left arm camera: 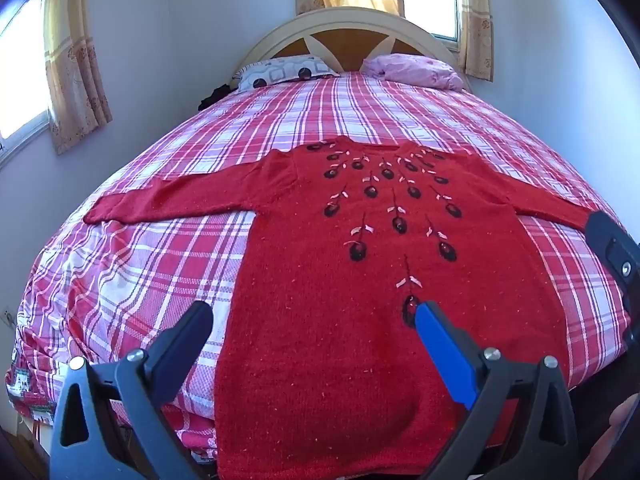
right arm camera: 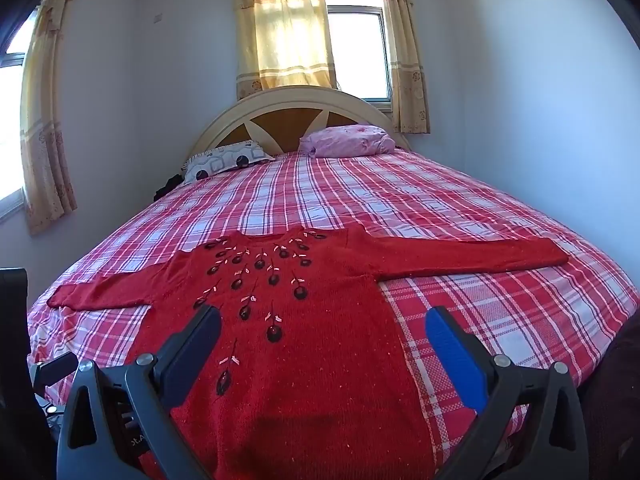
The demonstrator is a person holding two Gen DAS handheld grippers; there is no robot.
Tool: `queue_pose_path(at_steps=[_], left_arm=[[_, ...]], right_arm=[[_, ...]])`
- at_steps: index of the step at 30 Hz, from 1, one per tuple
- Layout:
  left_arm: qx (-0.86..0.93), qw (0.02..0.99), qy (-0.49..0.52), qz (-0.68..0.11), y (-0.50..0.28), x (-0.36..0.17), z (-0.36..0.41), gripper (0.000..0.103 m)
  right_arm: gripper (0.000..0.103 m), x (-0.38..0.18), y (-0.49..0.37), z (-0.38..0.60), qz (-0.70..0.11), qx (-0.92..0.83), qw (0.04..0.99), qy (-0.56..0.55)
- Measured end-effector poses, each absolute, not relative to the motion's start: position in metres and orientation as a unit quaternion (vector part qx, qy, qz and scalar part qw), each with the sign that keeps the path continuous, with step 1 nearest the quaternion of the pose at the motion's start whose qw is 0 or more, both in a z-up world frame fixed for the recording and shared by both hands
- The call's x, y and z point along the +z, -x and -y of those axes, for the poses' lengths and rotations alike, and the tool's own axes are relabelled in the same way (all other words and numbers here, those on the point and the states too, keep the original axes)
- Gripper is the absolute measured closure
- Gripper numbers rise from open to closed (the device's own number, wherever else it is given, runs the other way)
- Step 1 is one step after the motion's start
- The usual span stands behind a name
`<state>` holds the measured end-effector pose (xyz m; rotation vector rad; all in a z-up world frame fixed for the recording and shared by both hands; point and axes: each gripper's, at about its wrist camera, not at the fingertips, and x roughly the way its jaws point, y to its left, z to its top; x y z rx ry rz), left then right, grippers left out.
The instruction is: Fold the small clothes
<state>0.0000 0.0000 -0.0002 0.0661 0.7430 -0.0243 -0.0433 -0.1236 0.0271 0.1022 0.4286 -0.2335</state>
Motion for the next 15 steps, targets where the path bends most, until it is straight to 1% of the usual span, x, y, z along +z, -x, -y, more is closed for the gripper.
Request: queue_pose_path(at_steps=[15], left_arm=[[-0.008,0.929,-0.036,-0.368,-0.0029,-0.0024,-0.0022,0.0]], right_arm=[[0.001,0.023,0.0396,0.1279,-0.224,-0.12,0.966,-0.056]])
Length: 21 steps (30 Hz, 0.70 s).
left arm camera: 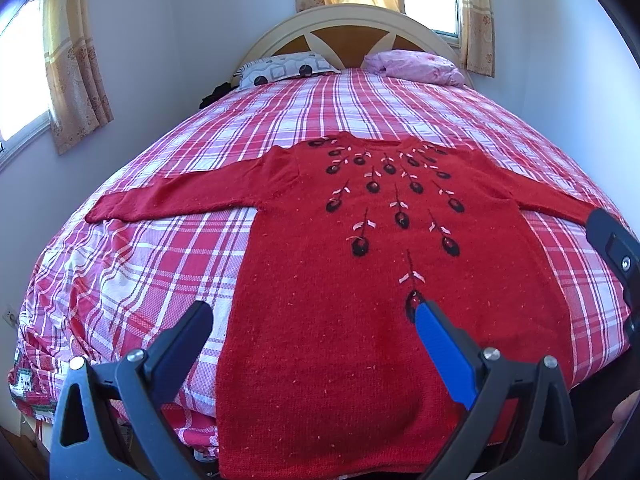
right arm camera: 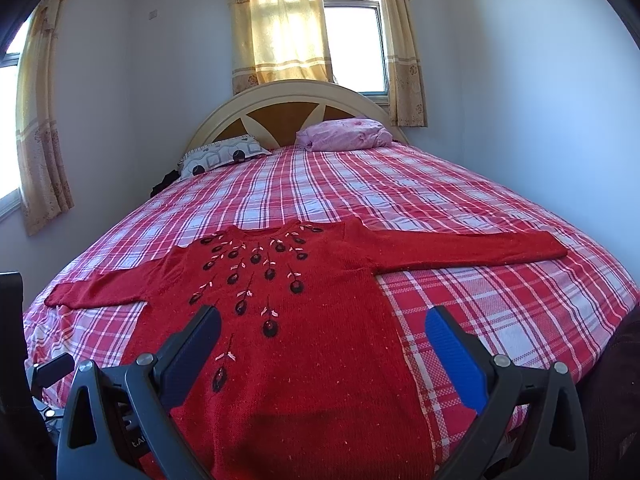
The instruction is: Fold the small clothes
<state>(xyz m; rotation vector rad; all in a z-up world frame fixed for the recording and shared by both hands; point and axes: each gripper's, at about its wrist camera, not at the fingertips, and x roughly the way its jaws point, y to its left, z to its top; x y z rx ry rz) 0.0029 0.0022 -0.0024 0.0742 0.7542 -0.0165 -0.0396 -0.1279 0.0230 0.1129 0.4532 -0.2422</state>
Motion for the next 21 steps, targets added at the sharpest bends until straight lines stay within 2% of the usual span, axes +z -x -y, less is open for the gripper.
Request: queue_pose_path(at_steps=[9,21], left_arm=[[-0.002,0.931,-0.067,-0.359,0.0018,-0.0067,0.0035,0.0],[-0.013,0.928,-0.052,-0.368,0.003,-0.0108,0.0057,0.0]], right_arm=[[0.001,0.0186,0.0376,0.1274,-0.234,-0.117,0.964,-0.055],[0.001,0.0156,0.0356,0.1295,-0.241,-0.118,0.961,-0.059]])
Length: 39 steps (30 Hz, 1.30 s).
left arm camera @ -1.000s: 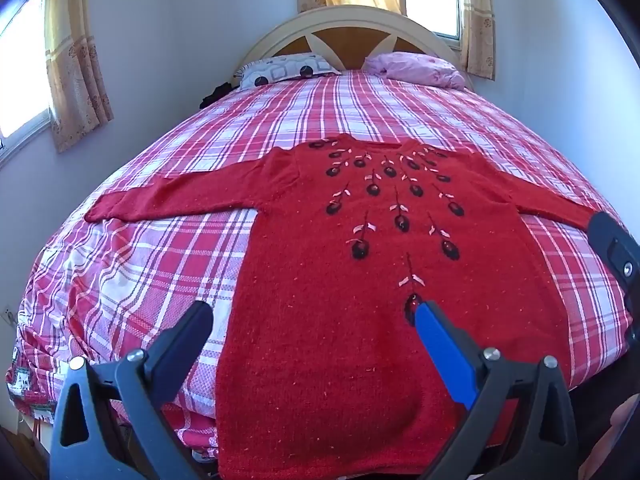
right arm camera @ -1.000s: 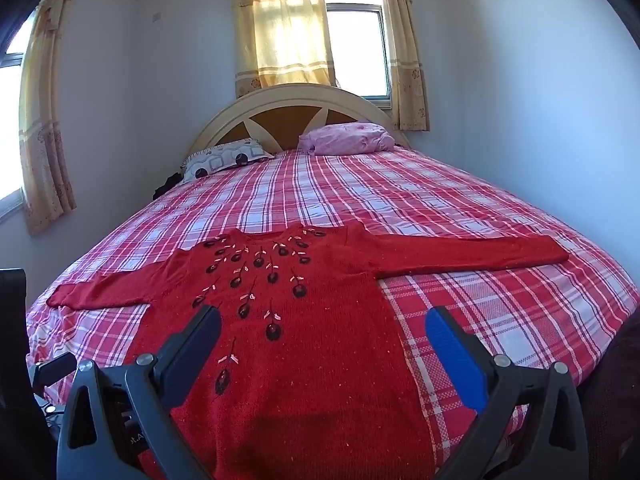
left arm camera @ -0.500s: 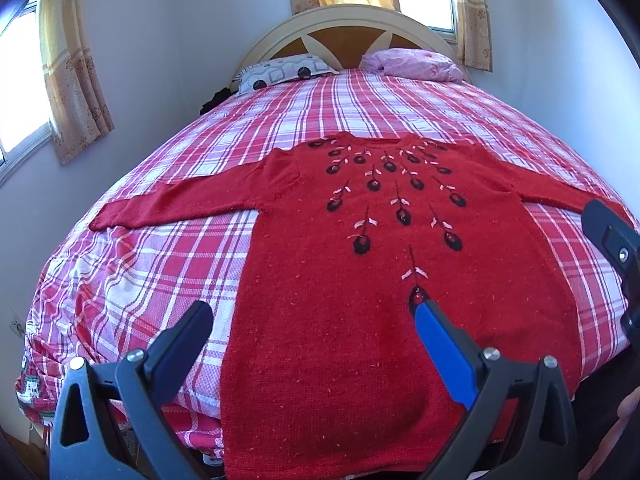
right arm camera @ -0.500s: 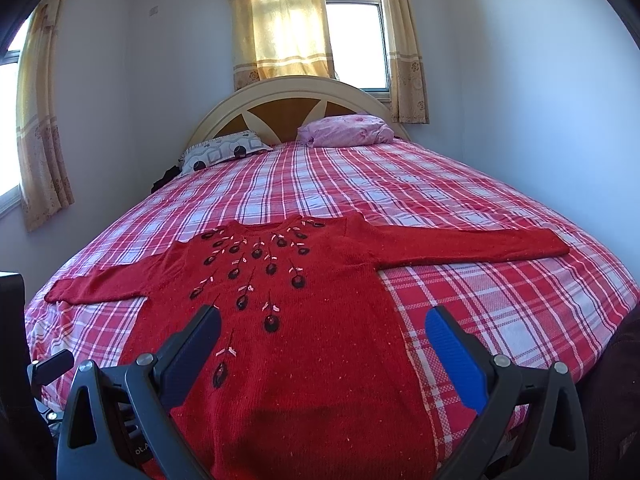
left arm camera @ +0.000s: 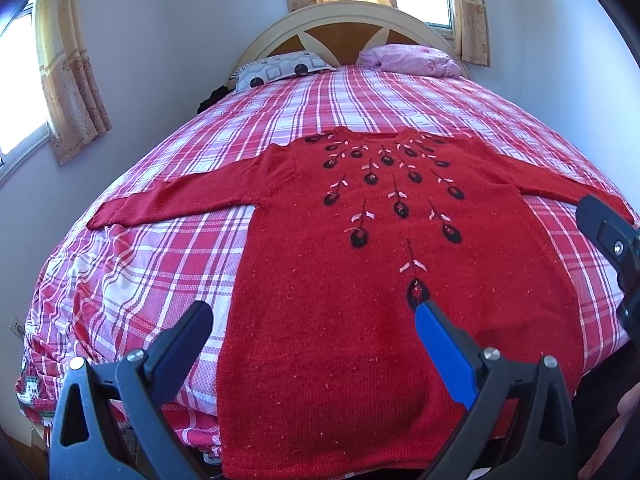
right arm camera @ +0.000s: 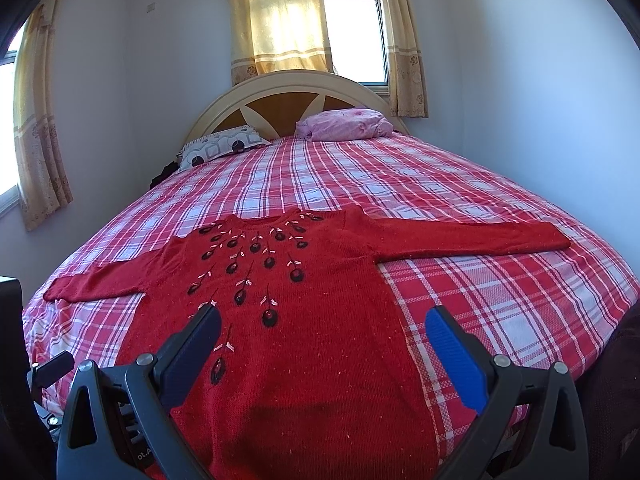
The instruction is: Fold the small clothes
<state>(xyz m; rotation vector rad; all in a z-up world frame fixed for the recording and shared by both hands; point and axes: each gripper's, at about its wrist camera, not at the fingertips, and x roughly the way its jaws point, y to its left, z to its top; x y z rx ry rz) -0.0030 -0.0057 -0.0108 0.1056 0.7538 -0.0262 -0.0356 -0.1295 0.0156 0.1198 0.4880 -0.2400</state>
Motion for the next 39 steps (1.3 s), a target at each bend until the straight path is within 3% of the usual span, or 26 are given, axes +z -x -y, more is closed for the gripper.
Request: queue_pose_path(at_steps=[39], left_arm=[[-0.008,0.927,-0.067,-0.37,0.0025,-0.0122,0.0093,0.0]], right_arm=[[0.001,0.0092,0.0307,0.128,-0.255,-0.117,0.958,-0.065]])
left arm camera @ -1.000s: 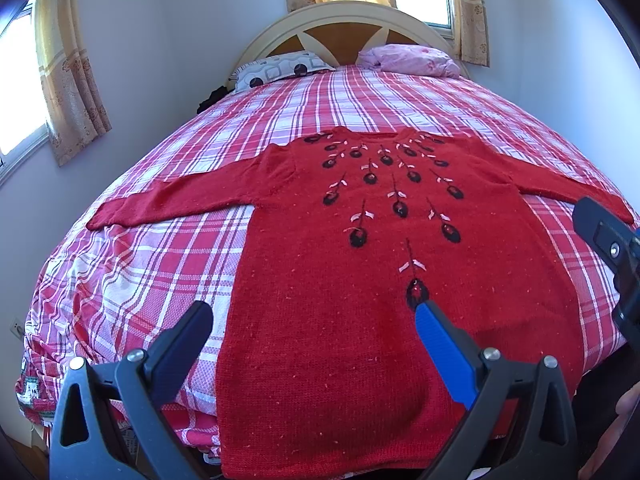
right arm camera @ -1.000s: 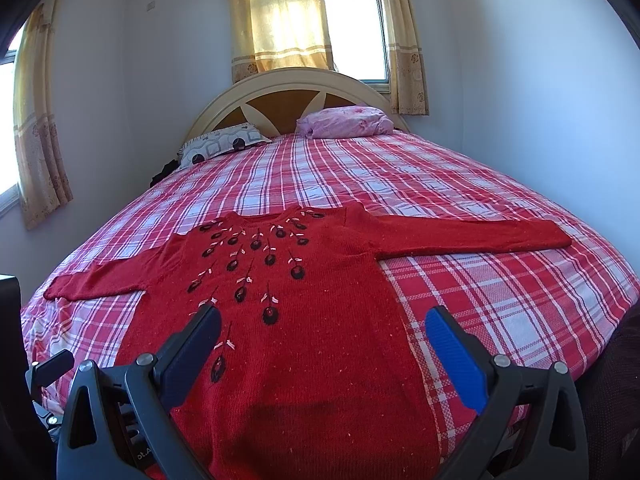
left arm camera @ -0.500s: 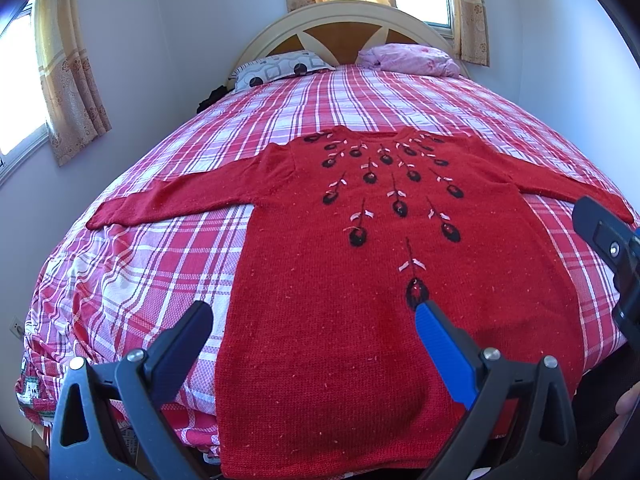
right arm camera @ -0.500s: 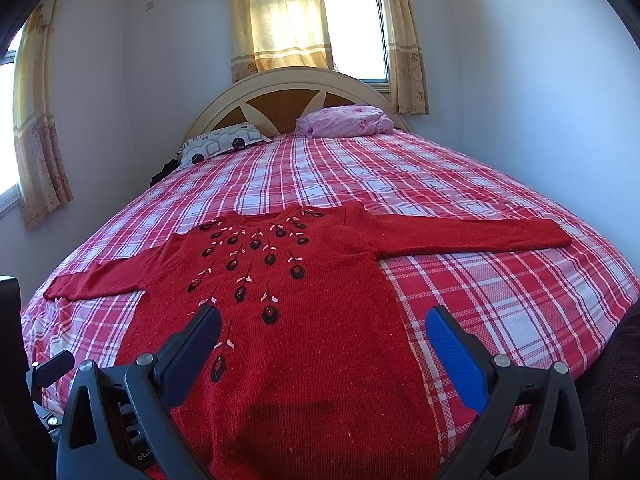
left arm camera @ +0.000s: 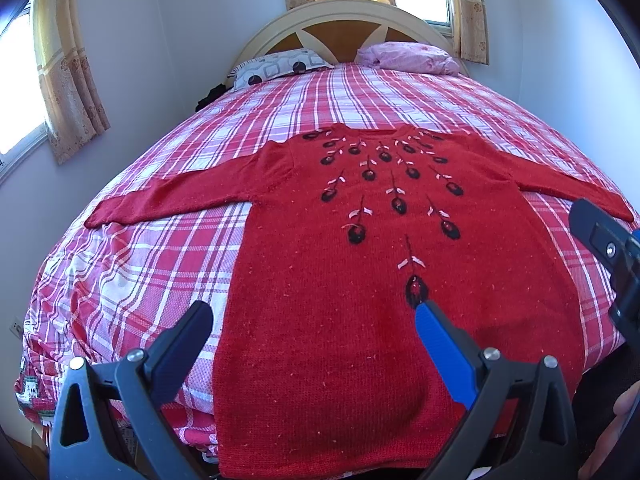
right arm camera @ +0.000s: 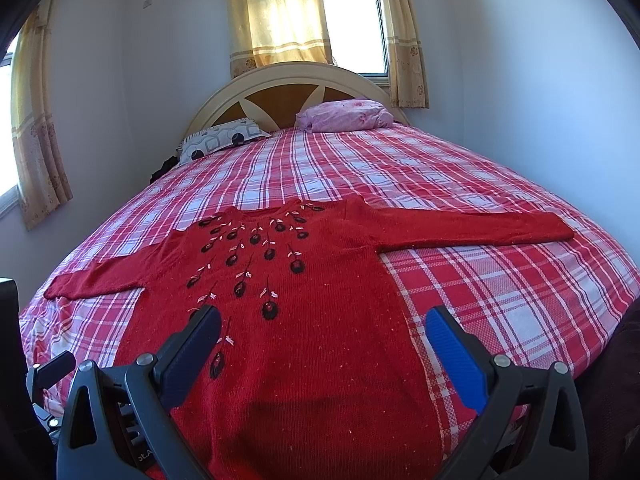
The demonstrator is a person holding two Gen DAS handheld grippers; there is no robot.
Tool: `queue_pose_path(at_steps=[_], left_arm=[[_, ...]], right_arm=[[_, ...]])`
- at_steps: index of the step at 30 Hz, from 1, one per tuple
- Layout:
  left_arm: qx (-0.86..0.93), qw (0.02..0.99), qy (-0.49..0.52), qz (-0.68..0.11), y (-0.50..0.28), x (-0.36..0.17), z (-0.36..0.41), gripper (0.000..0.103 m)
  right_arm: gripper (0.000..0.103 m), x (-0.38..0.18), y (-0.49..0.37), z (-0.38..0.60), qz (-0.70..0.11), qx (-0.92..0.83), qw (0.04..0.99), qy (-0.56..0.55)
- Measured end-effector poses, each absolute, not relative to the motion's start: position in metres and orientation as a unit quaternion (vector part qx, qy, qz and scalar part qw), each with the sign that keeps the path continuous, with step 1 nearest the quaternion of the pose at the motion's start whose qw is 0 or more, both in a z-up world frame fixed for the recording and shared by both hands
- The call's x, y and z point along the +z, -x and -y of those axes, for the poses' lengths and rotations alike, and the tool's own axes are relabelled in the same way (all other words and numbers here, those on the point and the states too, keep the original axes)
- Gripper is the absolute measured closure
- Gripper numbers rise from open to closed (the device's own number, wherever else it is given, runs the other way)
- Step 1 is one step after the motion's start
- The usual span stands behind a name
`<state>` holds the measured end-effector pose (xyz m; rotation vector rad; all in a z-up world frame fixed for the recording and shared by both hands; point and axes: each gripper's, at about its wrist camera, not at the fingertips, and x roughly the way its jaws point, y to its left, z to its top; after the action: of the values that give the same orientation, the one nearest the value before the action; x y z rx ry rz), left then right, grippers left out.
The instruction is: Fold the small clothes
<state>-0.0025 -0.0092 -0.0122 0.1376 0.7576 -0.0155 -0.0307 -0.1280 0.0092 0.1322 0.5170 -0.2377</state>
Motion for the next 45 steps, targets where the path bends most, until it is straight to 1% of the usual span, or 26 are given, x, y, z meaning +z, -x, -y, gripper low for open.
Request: queue_pose_path(at_steps=[8,15,17,19,24,27,28,29,30,31,33,36,37,38,40,41,43,45], left_arm=[[-0.016,0.923,-0.06,-0.38,-0.003,-0.017,0.005,0.0],[-0.036,0.911,-0.048,-0.407,-0.02,-0.027,-0.001,0.0],[-0.05,0.907,-0.033,-0.418,-0.031,-0.029,-0.006,0.0],[-0.058,0.91,-0.024,-0.41,-0.04,-0.027,-0.01,0.0],[-0.053,0.92,-0.008,-0.388,-0.069,-0.017,-0.026,0.0],[-0.027,0.928,-0.012,-0.372,-0.082,-0.012,-0.036,0.0],[-0.017,0.928,-0.014,-0.372,-0.088,-0.012,-0.039,0.0],[-0.013,0.925,-0.012,-0.381,-0.092,-0.012,-0.043,0.0],[-0.007,0.92,-0.007,-0.391,-0.099,-0.014,-0.046,0.0],[-0.005,0.918,-0.002,-0.397,-0.103,-0.016,-0.048,0.0],[-0.002,0.911,0.016,-0.413,-0.111,-0.021,-0.054,0.0],[0.006,0.904,0.023,-0.426,-0.119,-0.028,-0.056,0.0],[0.009,0.903,0.019,-0.428,-0.12,-0.03,-0.056,0.0],[0.009,0.904,0.019,-0.428,-0.121,-0.03,-0.056,0.0],[0.008,0.903,0.019,-0.429,-0.123,-0.032,-0.055,0.0],[0.007,0.902,0.02,-0.431,-0.124,-0.034,-0.055,0.0],[0.005,0.901,0.022,-0.434,-0.125,-0.037,-0.054,0.0],[0.003,0.898,0.024,-0.439,-0.125,-0.041,-0.053,0.0]], right_arm=[[0.001,0.005,0.023,0.142,-0.263,-0.139,0.952,-0.066],[0.001,0.005,0.005,0.197,-0.275,-0.182,0.941,-0.071],[0.001,0.009,0.0,0.229,-0.263,-0.19,0.942,-0.086],[0.001,0.011,-0.004,0.28,-0.252,-0.217,0.934,-0.132],[0.002,0.004,-0.019,0.426,-0.265,-0.31,0.887,-0.219],[0.004,-0.006,-0.017,0.509,-0.265,-0.343,0.851,-0.298],[0.009,-0.011,-0.017,0.532,-0.27,-0.352,0.838,-0.319],[0.017,-0.017,-0.018,0.55,-0.276,-0.365,0.825,-0.332],[0.02,-0.025,-0.019,0.569,-0.287,-0.389,0.807,-0.34],[0.022,-0.031,-0.02,0.58,-0.29,-0.4,0.799,-0.344],[0.022,-0.044,-0.027,0.593,-0.299,-0.395,0.792,-0.356],[0.022,-0.045,-0.037,0.592,-0.304,-0.4,0.804,-0.319],[0.026,-0.046,-0.044,0.591,-0.317,-0.395,0.808,-0.301],[0.044,-0.047,-0.05,0.592,-0.328,-0.397,0.808,-0.285],[0.063,-0.049,-0.064,0.582,-0.366,-0.407,0.806,-0.227],[0.07,-0.049,-0.067,0.58,-0.368,-0.402,0.809,-0.219],[0.078,-0.047,-0.061,0.58,-0.37,-0.39,0.814,-0.219],[0.082,-0.046,-0.062,0.582,-0.375,-0.38,0.816,-0.224]])
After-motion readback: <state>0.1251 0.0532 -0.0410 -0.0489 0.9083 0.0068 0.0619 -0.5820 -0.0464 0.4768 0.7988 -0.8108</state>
